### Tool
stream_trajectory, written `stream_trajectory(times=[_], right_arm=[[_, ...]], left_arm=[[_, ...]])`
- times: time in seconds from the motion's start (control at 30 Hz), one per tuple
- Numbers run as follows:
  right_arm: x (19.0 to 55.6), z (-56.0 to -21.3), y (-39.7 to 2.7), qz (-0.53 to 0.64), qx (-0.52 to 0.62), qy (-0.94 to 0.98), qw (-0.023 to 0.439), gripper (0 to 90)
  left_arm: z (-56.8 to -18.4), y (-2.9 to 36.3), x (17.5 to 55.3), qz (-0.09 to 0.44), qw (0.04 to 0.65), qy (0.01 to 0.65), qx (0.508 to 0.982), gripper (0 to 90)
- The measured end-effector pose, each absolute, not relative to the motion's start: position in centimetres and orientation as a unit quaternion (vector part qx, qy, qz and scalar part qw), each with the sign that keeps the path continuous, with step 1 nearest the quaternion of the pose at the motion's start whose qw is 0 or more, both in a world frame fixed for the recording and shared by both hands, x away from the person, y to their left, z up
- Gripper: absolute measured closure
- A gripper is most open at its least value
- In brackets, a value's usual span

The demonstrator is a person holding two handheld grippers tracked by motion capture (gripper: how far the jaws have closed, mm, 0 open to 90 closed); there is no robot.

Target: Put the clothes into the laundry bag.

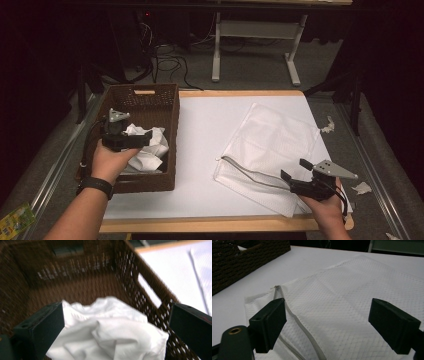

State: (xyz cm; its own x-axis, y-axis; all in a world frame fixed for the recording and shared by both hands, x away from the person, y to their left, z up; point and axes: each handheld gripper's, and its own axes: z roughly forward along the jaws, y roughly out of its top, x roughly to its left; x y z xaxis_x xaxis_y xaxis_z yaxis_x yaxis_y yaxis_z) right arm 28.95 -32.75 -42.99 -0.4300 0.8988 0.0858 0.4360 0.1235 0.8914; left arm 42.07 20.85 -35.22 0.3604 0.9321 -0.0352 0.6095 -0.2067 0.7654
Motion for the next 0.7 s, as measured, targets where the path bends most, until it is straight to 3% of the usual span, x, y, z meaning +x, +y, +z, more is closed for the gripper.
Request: stream_trajectory(times=[0.27,0.7], right_arm=[[29.0,-43.0,-32.8,0.465,0.471,0.708,0.247,15.1],[28.9,-42.9,-32.8,0.465,0.472,0.707,0.247,15.2]], left_arm=[[-36.8,20.6,43.9,0.138,0.257,0.549,0.783,0.6],[-40.8,20.3,47.5,0.026,0.155,0.594,0.789,0.0]])
